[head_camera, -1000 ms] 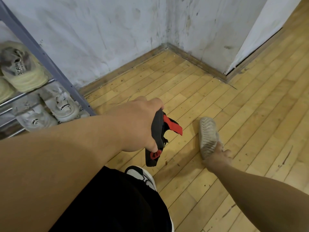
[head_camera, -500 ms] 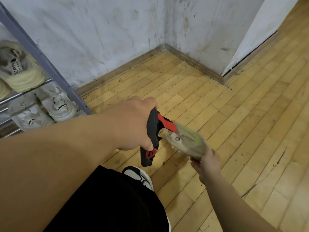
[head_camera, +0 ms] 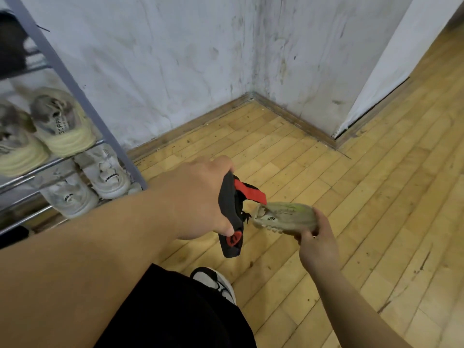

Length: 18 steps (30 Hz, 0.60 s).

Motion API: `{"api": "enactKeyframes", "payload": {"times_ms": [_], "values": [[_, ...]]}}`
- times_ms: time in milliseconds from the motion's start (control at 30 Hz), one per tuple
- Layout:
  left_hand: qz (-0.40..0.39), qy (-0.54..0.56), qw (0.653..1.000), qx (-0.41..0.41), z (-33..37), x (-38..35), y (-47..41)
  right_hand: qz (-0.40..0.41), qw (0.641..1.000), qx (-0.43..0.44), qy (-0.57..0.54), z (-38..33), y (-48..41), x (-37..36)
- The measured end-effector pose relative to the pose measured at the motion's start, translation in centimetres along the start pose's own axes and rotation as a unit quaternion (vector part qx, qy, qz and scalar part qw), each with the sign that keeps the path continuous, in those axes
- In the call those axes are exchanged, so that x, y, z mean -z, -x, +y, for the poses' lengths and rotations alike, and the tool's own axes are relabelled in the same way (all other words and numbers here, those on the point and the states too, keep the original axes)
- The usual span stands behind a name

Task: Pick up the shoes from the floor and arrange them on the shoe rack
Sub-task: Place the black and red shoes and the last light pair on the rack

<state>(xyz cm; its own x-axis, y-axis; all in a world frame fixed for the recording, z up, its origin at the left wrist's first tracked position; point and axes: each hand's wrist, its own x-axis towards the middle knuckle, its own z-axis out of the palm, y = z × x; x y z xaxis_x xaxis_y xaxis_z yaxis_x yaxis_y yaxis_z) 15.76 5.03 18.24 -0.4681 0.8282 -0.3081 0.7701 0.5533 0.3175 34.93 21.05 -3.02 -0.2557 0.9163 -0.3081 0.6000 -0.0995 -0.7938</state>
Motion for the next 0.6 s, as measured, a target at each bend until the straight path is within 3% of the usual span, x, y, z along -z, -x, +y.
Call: {"api": "enactKeyframes", "payload": {"times_ms": [233, 367, 600], "values": [[0.174, 0.091, 0.978, 0.073, -4.5, 6.2, 7.6, -0.056, 0.973, 0.216, 0.056, -12.8, 3.3, 2.6], [0.272, 0.137, 0.949, 0.079, -8.2, 8.8, 14.2, -0.126, 0.918, 0.354, 0.125, -21.3, 6.8, 3.2], [0.380, 0.149, 0.907, 0.105, -13.9, 12.2, 26.8, -0.224, 0.800, 0.515, 0.210, -33.2, 15.6, 0.3]]}}
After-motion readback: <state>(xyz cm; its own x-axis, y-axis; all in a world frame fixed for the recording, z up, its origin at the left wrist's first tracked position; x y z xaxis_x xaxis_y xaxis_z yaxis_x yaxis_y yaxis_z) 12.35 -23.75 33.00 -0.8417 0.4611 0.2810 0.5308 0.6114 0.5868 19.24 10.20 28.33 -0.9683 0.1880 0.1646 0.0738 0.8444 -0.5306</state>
